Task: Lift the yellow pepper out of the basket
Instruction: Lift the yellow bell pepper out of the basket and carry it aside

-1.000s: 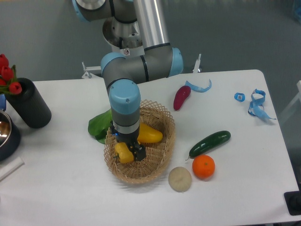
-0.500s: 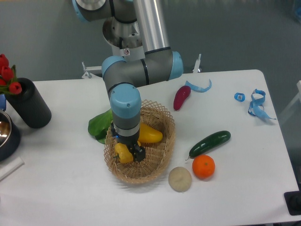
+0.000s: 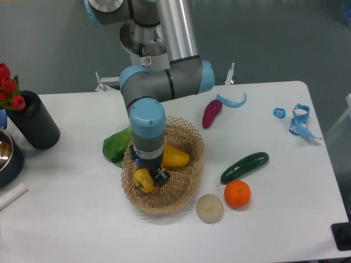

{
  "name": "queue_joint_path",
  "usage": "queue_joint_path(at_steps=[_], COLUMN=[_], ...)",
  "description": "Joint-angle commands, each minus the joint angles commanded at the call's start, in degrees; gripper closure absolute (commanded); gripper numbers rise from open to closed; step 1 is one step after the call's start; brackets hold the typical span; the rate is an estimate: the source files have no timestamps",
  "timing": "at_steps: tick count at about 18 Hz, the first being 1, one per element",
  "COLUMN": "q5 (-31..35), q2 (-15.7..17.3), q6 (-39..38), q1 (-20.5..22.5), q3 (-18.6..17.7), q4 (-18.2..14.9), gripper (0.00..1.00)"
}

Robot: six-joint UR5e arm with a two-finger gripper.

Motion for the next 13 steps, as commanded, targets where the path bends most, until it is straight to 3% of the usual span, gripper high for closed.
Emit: queue_joint_path(at_steps=[3,13], q5=[0.2,0.3], q2=[2.1,2.8], q6=[0.4,0.7], q1=[2.7,15.6], q3=[2.4,7.9], q4=[-4.0,-4.6], gripper=[0.84,0.82])
